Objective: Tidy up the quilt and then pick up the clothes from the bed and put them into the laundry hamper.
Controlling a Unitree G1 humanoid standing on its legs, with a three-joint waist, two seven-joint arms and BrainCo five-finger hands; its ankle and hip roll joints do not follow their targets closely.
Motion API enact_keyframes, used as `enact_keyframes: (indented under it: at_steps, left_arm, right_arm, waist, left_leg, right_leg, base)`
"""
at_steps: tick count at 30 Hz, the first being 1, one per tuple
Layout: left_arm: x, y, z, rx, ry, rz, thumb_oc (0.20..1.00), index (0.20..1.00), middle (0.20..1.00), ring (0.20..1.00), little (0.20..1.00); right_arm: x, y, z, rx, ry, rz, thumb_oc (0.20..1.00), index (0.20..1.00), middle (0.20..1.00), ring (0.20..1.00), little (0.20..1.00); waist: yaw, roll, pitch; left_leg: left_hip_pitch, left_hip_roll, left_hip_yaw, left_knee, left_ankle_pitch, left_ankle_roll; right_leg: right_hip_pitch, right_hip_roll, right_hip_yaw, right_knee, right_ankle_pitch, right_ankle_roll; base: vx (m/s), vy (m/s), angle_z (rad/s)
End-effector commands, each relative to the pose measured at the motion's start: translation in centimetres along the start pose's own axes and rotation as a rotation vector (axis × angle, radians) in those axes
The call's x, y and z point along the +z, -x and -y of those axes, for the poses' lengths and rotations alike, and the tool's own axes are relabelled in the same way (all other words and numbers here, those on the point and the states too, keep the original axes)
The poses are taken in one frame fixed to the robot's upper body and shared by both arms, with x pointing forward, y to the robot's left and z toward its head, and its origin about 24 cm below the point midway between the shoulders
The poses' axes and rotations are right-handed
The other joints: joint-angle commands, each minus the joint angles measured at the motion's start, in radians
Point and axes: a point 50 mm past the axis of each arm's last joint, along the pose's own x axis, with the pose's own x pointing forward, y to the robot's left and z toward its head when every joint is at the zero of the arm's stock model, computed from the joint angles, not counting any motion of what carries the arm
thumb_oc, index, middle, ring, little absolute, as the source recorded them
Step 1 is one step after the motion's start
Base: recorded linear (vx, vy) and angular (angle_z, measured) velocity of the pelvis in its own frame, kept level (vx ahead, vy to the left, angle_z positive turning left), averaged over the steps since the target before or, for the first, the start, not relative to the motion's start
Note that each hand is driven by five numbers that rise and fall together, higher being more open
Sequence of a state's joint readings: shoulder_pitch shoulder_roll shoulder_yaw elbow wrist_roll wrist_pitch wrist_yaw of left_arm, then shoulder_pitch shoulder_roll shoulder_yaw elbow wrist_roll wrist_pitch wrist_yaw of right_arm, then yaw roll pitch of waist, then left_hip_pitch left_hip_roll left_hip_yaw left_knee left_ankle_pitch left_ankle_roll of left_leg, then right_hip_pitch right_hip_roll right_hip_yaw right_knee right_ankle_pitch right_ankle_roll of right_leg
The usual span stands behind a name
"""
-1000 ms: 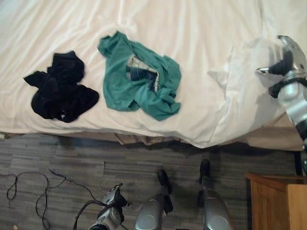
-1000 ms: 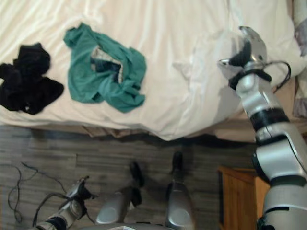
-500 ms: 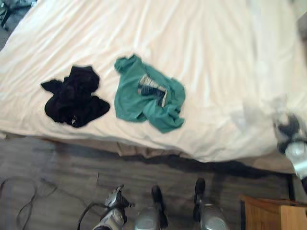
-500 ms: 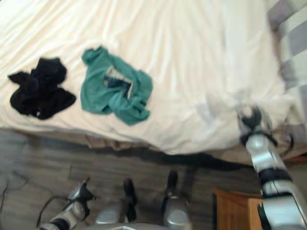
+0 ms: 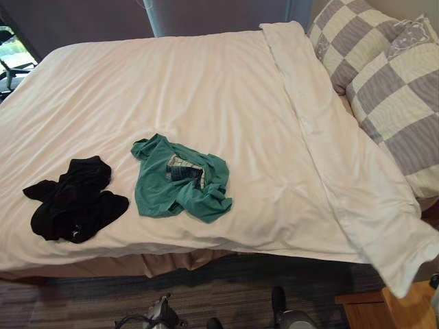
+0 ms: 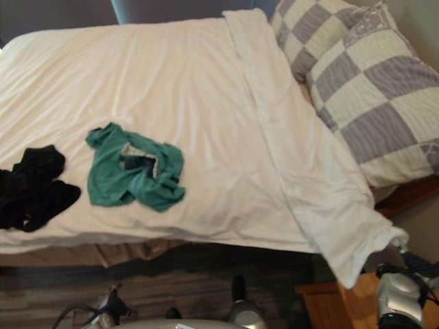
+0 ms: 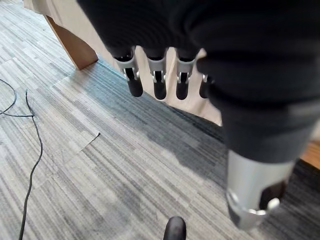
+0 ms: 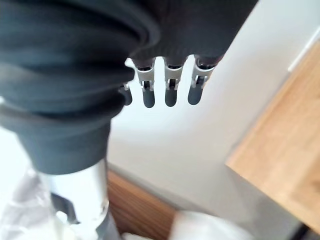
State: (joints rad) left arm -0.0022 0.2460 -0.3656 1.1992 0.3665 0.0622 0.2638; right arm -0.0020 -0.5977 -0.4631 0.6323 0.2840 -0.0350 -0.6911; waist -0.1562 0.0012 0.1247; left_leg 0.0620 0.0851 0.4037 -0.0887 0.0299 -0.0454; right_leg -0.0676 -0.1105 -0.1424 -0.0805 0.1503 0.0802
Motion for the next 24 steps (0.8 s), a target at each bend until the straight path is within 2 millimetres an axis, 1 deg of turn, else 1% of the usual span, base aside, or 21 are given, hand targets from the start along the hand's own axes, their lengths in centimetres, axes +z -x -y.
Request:
enact_keyframes:
  at_steps: [1, 3, 4, 5, 6, 7, 8, 9, 10, 11, 12, 13, 14, 15, 16, 18, 19, 20, 21, 22, 24]
  left_arm:
    - [0.8, -0.6, -1.6, 0.035, -0.034, -0.007, 1.000, 1.000, 1.000, 1.000, 1.000]
    - [0.6, -0.7, -1.9, 0.037, -0.053, -0.005, 1.000, 1.000, 1.000, 1.000, 1.000]
    - [0.7, -0.7, -2.0, 0.038, -0.050, -0.005, 1.000, 1.000, 1.000, 1.000, 1.000]
    - [1.0, -0.8, -2.2, 0.045, -0.054, 0.008, 1.000, 1.000, 1.000, 1.000, 1.000]
    - [1.2, -0.8, -2.3, 0.049, -0.059, 0.019, 1.000, 1.000, 1.000, 1.000, 1.000]
    - [1.3, -0.8, -2.4, 0.050, -0.056, 0.019, 1.000, 1.000, 1.000, 1.000, 1.000]
    - [1.6, -0.9, -2.5, 0.053, -0.054, 0.030, 1.000, 1.000, 1.000, 1.000, 1.000]
    - [2.2, -0.9, -2.5, 0.062, -0.053, 0.054, 1.000, 1.000, 1.000, 1.000, 1.000]
    - [2.2, -0.9, -2.6, 0.063, -0.051, 0.054, 1.000, 1.000, 1.000, 1.000, 1.000]
    - [2.7, -0.9, -2.6, 0.066, -0.048, 0.070, 1.000, 1.000, 1.000, 1.000, 1.000]
    - [4.0, -1.0, -2.9, 0.083, -0.047, 0.111, 1.000, 1.000, 1.000, 1.000, 1.000]
    - [4.6, -1.0, -3.2, 0.091, -0.043, 0.131, 1.000, 1.000, 1.000, 1.000, 1.000]
    - [5.1, -1.0, -3.3, 0.101, -0.037, 0.143, 1.000, 1.000, 1.000, 1.000, 1.000]
    - [5.1, -1.0, -3.4, 0.101, -0.037, 0.143, 1.000, 1.000, 1.000, 1.000, 1.000]
    - [5.4, -1.0, -3.5, 0.113, -0.014, 0.147, 1.000, 1.000, 1.000, 1.000, 1.000]
    - [5.4, -1.0, -3.6, 0.114, -0.013, 0.146, 1.000, 1.000, 1.000, 1.000, 1.000]
    - [5.2, -1.0, -3.4, 0.115, 0.002, 0.127, 1.000, 1.000, 1.000, 1.000, 1.000]
    - [5.2, -1.0, -3.4, 0.115, 0.002, 0.127, 1.000, 1.000, 1.000, 1.000, 1.000]
    - [4.8, -1.0, -3.4, 0.117, 0.013, 0.110, 1.000, 1.000, 1.000, 1.000, 1.000]
    - [3.8, -1.0, -3.0, 0.115, 0.033, 0.069, 1.000, 1.000, 1.000, 1.000, 1.000]
    - [2.9, -0.9, -2.6, 0.106, 0.030, 0.035, 1.000, 1.000, 1.000, 1.000, 1.000]
  right_arm:
    - [11.5, -1.2, -1.4, -0.028, -0.066, 0.420, 0.200, 0.200, 0.200, 0.200, 0.200]
    - [15.6, -0.1, -2.8, 0.006, -0.035, 0.588, 0.200, 0.200, 0.200, 0.200, 0.200]
    - [15.7, 0.0, -2.9, 0.007, -0.036, 0.590, 0.200, 0.200, 0.200, 0.200, 0.200]
    - [18.3, 1.0, -4.3, 0.048, -0.038, 0.675, 0.200, 0.200, 0.200, 0.200, 0.200]
    - [19.1, 1.4, -5.2, 0.080, -0.044, 0.691, 0.200, 0.200, 0.200, 0.200, 0.200]
    - [19.2, 1.5, -5.3, 0.081, -0.046, 0.693, 0.200, 0.200, 0.200, 0.200, 0.200]
    - [20.0, 1.8, -6.1, 0.116, -0.038, 0.707, 0.200, 0.200, 0.200, 0.200, 0.200]
    - [19.8, 2.5, -8.1, 0.192, 0.005, 0.694, 0.200, 0.200, 0.200, 0.200, 0.200]
    - [19.9, 2.5, -8.2, 0.193, 0.003, 0.696, 0.200, 0.200, 0.200, 0.200, 0.200]
    - [19.3, 2.7, -9.4, 0.236, 0.031, 0.662, 0.200, 0.200, 0.200, 0.200, 0.200]
    - [17.1, 3.1, -11.4, 0.312, 0.059, 0.556, 0.200, 0.200, 0.200, 0.200, 0.200]
    - [15.6, 3.2, -12.2, 0.347, 0.080, 0.490, 0.200, 0.200, 0.200, 0.200, 0.200]
    - [13.6, 3.6, -13.0, 0.382, 0.119, 0.428, 0.200, 0.200, 0.200, 0.200, 0.200]
    - [13.6, 3.6, -13.0, 0.382, 0.118, 0.428, 0.200, 0.200, 0.200, 0.200, 0.200]
    - [9.3, 4.4, -13.8, 0.436, 0.194, 0.313, 0.200, 0.200, 0.200, 0.200, 0.200]
    - [9.3, 4.4, -13.8, 0.436, 0.194, 0.313, 0.200, 0.200, 0.200, 0.200, 0.200]
    - [0.6, 6.3, -13.0, 0.509, 0.328, 0.081, 0.200, 0.200, 0.200, 0.200, 0.200]
    - [0.6, 6.4, -13.0, 0.509, 0.328, 0.081, 0.200, 0.200, 0.200, 0.200, 0.200]
    - [-2.0, 7.0, -12.3, 0.522, 0.362, 0.009, 0.200, 0.200, 0.200, 0.200, 0.200]
    - [-7.2, 8.1, -9.6, 0.514, 0.424, -0.148, 0.200, 0.200, 0.200, 0.200, 0.200]
    - [-11.5, 9.6, -6.6, 0.497, 0.451, -0.304, 0.200, 0.200, 0.200, 0.200, 0.200]
  waist:
    - [0.044, -0.020, 0.072]
    - [0.057, -0.012, 0.083]
    - [0.055, -0.012, 0.084]
    - [0.066, -0.002, 0.098]
    - [0.073, 0.005, 0.105]
    - [0.071, 0.005, 0.106]
    - [0.075, 0.013, 0.114]
    - [0.087, 0.031, 0.137]
    - [0.085, 0.032, 0.136]
    - [0.090, 0.044, 0.147]
    - [0.094, 0.066, 0.179]
    - [0.094, 0.078, 0.189]
    - [0.093, 0.087, 0.200]
    - [0.093, 0.087, 0.198]
    - [0.085, 0.098, 0.211]
    - [0.087, 0.098, 0.206]
    - [0.066, 0.097, 0.211]
    - [0.068, 0.097, 0.208]
    - [0.062, 0.094, 0.204]
    - [0.043, 0.086, 0.201]
    - [0.018, 0.073, 0.187]
  left_leg:
    - [0.017, 0.056, -0.034, 0.001, -0.050, -0.058]
    - [0.010, 0.059, -0.039, 0.001, -0.040, -0.061]
    - [0.006, 0.060, -0.038, 0.001, -0.035, -0.061]
    - [-0.006, 0.064, -0.042, 0.001, -0.025, -0.065]
    - [-0.008, 0.064, -0.043, 0.001, -0.024, -0.067]
    - [-0.012, 0.064, -0.043, 0.001, -0.020, -0.066]
    - [-0.020, 0.065, -0.044, 0.001, -0.014, -0.068]
    - [-0.029, 0.061, -0.048, 0.003, -0.008, -0.070]
    - [-0.033, 0.062, -0.048, 0.002, -0.004, -0.070]
    - [-0.044, 0.059, -0.048, 0.010, 0.000, -0.071]
    - [-0.080, 0.057, -0.053, 0.063, -0.008, -0.074]
    - [-0.100, 0.058, -0.055, 0.090, -0.013, -0.075]
    - [-0.120, 0.061, -0.056, 0.119, -0.019, -0.077]
    - [-0.125, 0.062, -0.056, 0.120, -0.017, -0.077]
    - [-0.138, 0.066, -0.055, 0.152, -0.030, -0.078]
    - [-0.144, 0.067, -0.054, 0.152, -0.027, -0.078]
    - [-0.137, 0.069, -0.047, 0.171, -0.046, -0.074]
    - [-0.140, 0.069, -0.046, 0.169, -0.043, -0.073]
    - [-0.133, 0.068, -0.043, 0.165, -0.046, -0.072]
    - [-0.114, 0.065, -0.037, 0.154, -0.054, -0.070]
    - [-0.090, 0.059, -0.031, 0.134, -0.057, -0.065]
  right_leg:
    - [0.010, -0.051, 0.020, 0.090, -0.180, 0.094]
    - [0.003, -0.048, 0.019, 0.094, -0.184, 0.090]
    - [0.000, -0.047, 0.020, 0.093, -0.179, 0.088]
    - [-0.010, -0.045, 0.018, 0.097, -0.181, 0.084]
    - [-0.011, -0.045, 0.014, 0.099, -0.186, 0.084]
    - [-0.014, -0.045, 0.015, 0.098, -0.181, 0.082]
    - [-0.021, -0.045, 0.015, 0.099, -0.181, 0.080]
    - [-0.032, -0.047, 0.014, 0.112, -0.189, 0.078]
    - [-0.036, -0.046, 0.014, 0.111, -0.185, 0.077]
    - [-0.048, -0.047, 0.016, 0.123, -0.190, 0.074]
    - [-0.071, -0.054, 0.018, 0.159, -0.207, 0.068]
    - [-0.087, -0.056, 0.017, 0.180, -0.216, 0.063]
    - [-0.106, -0.057, 0.015, 0.206, -0.226, 0.058]
    - [-0.110, -0.056, 0.016, 0.206, -0.223, 0.057]
    - [-0.129, -0.056, 0.015, 0.244, -0.242, 0.053]
    - [-0.134, -0.055, 0.016, 0.241, -0.238, 0.052]
    - [-0.139, -0.054, 0.017, 0.268, -0.253, 0.048]
    - [-0.142, -0.053, 0.018, 0.265, -0.249, 0.047]
    - [-0.136, -0.053, 0.018, 0.259, -0.246, 0.047]
    - [-0.117, -0.052, 0.015, 0.241, -0.242, 0.051]
    - [-0.093, -0.047, 0.020, 0.212, -0.228, 0.057]
  base:
    - [-0.04, -0.042, 0.03]
    - [-0.05, -0.046, 0.00]
    - [-0.10, -0.054, 0.00]
    - [-0.08, -0.040, 0.04]
    - [-0.08, -0.039, 0.04]
    - [-0.05, -0.022, 0.05]
    - [-0.09, -0.042, 0.08]
    - [-0.09, -0.041, 0.12]
    - [-0.09, -0.033, 0.14]
    - [-0.12, -0.037, 0.13]
    - [-0.15, -0.043, 0.19]
    - [-0.16, -0.057, 0.15]
    - [-0.08, -0.031, 0.15]
    - [-0.07, -0.033, 0.13]
    - [-0.04, -0.016, 0.18]
    - [0.00, -0.003, 0.04]
    - [0.03, 0.008, -0.10]
    - [0.05, 0.012, -0.05]
    - [0.07, 0.034, 0.03]
    - [0.09, 0.058, -0.02]
    - [0.07, 0.074, -0.04]
